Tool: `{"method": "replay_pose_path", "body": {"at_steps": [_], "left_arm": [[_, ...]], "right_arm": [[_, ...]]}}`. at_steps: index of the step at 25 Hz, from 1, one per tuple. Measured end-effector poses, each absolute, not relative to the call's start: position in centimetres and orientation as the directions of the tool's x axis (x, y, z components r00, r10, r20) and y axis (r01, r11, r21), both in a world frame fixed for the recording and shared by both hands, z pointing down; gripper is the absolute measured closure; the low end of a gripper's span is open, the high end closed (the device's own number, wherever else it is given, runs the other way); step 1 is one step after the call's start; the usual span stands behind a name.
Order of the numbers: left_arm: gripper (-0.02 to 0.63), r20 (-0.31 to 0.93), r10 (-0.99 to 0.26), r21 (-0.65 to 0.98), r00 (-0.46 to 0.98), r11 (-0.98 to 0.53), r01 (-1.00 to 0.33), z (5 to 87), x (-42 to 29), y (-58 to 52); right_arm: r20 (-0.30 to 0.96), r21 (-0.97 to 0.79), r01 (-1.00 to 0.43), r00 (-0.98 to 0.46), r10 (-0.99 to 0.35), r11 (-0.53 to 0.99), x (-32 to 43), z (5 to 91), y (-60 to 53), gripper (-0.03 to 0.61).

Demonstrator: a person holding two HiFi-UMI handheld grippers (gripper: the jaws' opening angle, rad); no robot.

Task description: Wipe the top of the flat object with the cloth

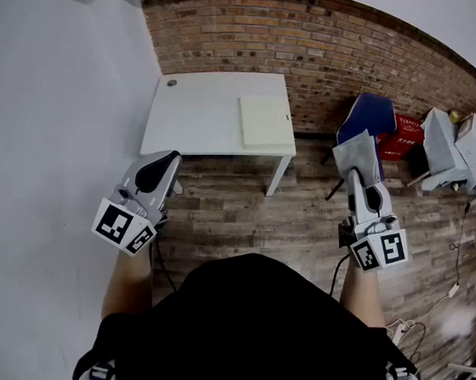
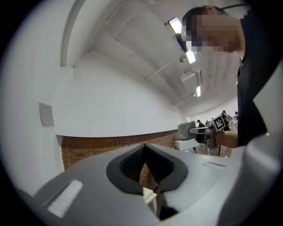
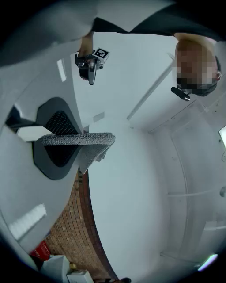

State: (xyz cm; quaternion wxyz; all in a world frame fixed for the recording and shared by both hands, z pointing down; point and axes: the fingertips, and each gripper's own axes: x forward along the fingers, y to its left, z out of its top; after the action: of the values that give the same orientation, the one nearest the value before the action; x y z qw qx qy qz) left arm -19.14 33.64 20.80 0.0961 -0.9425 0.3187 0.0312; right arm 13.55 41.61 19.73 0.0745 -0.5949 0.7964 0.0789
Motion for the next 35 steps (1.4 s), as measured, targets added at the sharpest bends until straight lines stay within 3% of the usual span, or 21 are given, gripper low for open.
{"method": "replay_pose_path", "body": {"at_steps": [35], "left_arm": [[0.614,-0.087,-0.656,-0.095,0.750,-0.744,-0.661,24.2,-11.5,33.2]], "right_arm": [[-0.251,-0.037,-0.888,-0.437,-0.864,0.459,20.2,22.0,38.5,0.569]]}}
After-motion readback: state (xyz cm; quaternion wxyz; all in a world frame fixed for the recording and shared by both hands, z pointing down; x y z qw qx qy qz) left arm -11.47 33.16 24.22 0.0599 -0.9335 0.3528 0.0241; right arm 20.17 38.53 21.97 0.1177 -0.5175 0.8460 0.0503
